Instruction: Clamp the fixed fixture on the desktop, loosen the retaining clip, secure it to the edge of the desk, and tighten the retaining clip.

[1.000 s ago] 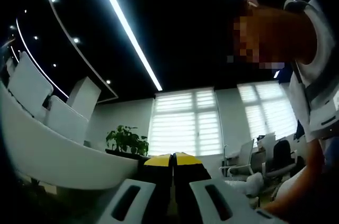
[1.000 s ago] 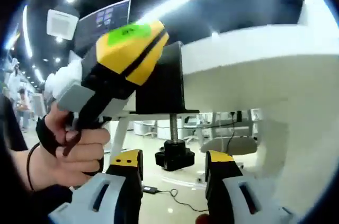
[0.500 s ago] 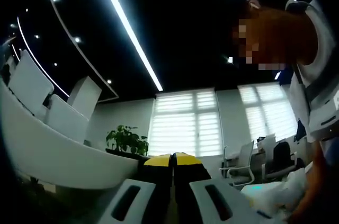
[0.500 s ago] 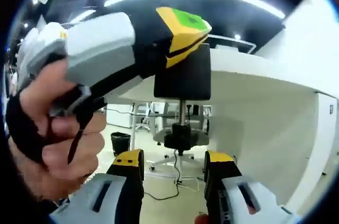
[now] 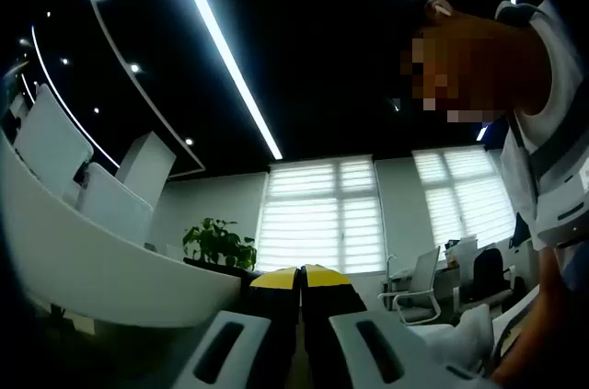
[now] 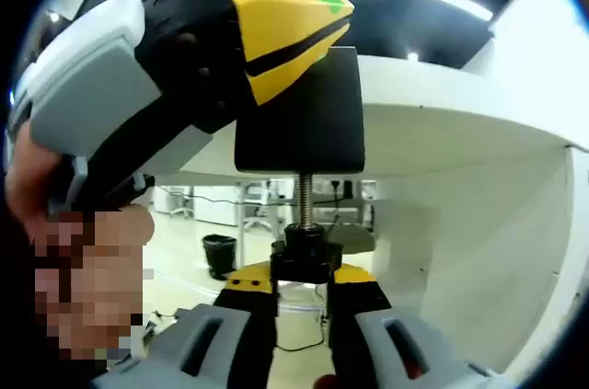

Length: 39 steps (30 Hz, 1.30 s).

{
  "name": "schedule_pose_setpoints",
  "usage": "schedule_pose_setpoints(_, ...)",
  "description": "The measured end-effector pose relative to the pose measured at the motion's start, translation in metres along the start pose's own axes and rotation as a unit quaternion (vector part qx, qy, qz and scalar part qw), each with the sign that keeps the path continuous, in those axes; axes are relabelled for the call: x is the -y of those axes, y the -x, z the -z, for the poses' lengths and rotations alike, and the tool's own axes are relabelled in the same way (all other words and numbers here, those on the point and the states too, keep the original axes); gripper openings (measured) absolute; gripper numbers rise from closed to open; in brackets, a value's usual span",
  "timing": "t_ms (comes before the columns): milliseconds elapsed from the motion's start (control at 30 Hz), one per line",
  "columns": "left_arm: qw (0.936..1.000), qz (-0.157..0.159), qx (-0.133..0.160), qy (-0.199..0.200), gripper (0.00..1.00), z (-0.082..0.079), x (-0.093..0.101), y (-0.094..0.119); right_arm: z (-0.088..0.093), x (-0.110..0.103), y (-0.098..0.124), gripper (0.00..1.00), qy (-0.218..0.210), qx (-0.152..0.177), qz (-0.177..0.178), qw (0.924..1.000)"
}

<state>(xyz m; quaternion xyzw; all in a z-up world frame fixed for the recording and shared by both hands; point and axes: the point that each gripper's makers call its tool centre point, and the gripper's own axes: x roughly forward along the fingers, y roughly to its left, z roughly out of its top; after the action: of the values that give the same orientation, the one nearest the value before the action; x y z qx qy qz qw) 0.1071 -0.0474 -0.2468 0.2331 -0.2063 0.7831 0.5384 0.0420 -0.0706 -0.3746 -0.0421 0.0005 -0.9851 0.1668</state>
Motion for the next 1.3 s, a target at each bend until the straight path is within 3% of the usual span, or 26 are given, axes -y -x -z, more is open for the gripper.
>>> schedule_pose_setpoints(100, 1.0, -0.001, 0.0, -0.001, 0.02, 0.0, 0.0, 0.0, -0.001, 0.009, 0.0, 0.12, 0.022, -0.001, -0.006, 0.9997)
schedule_pose_setpoints(200, 1.0, 0.0, -0.001, -0.001, 0.02, 0.0, 0.0, 0.0, -0.002, 0.014, -0.002, 0.22, 0.031, -0.001, -0.005, 0.9995)
schedule_pose_setpoints(367, 1.0, 0.0, -0.001, -0.002, 0.02, 0.001, 0.0, 0.0, -0.004, 0.01, -0.001, 0.24, 0.043, 0.003, -0.011, 0.999)
schedule_pose_setpoints(500, 1.0, -0.001, -0.001, -0.002, 0.02, 0.0, 0.0, 0.0, -0.005, 0.006, -0.004, 0.33, 0.031, 0.0, -0.018, 0.9993)
schedule_pose_setpoints(667, 1.0, -0.001, -0.002, -0.003, 0.02, 0.0, 0.001, 0.0, -0.004, 0.018, -0.009, 0.28, 0.017, -0.003, 0.0, 0.9998)
schedule_pose_setpoints(767, 1.0, -0.001, -0.001, -0.003, 0.02, 0.0, 0.0, 0.0, -0.004, 0.023, -0.01, 0.27, -0.025, -0.002, -0.008, 0.9997)
schedule_pose_setpoints(933, 1.0, -0.001, -0.001, -0.002, 0.02, 0.0, 0.0, 0.0, -0.004, 0.028, -0.015, 0.27, -0.01, -0.001, -0.014, 0.9999)
schedule_pose_setpoints(967, 1.0, -0.001, -0.001, -0.002, 0.02, 0.0, 0.0, 0.0, -0.008, 0.006, 0.0, 0.27, -0.008, 0.001, -0.019, 0.9998)
schedule_pose_setpoints(1000, 1.0, -0.001, -0.001, -0.002, 0.02, 0.0, 0.0, 0.0, -0.009, 0.002, 0.002, 0.26, -0.004, 0.003, -0.027, 0.9996)
schedule_pose_setpoints(1067, 1.0, -0.001, -0.001, -0.001, 0.02, 0.0, 0.0, 0.0, -0.01, 0.001, 0.002, 0.26, -0.008, 0.007, -0.044, 0.999)
schedule_pose_setpoints(1133, 1.0, -0.002, -0.001, -0.001, 0.02, 0.0, 0.0, 0.0, -0.008, -0.004, 0.001, 0.26, -0.019, 0.005, -0.09, 0.9958)
schedule_pose_setpoints(1267, 1.0, -0.004, -0.001, -0.002, 0.02, 0.0, 0.0, 0.0, -0.007, -0.008, -0.002, 0.23, 0.016, 0.007, -0.148, 0.9888)
schedule_pose_setpoints(1300, 1.0, -0.004, -0.002, -0.001, 0.02, 0.0, 0.0, 0.0, -0.004, -0.01, 0.0, 0.18, 0.025, 0.003, -0.166, 0.9858)
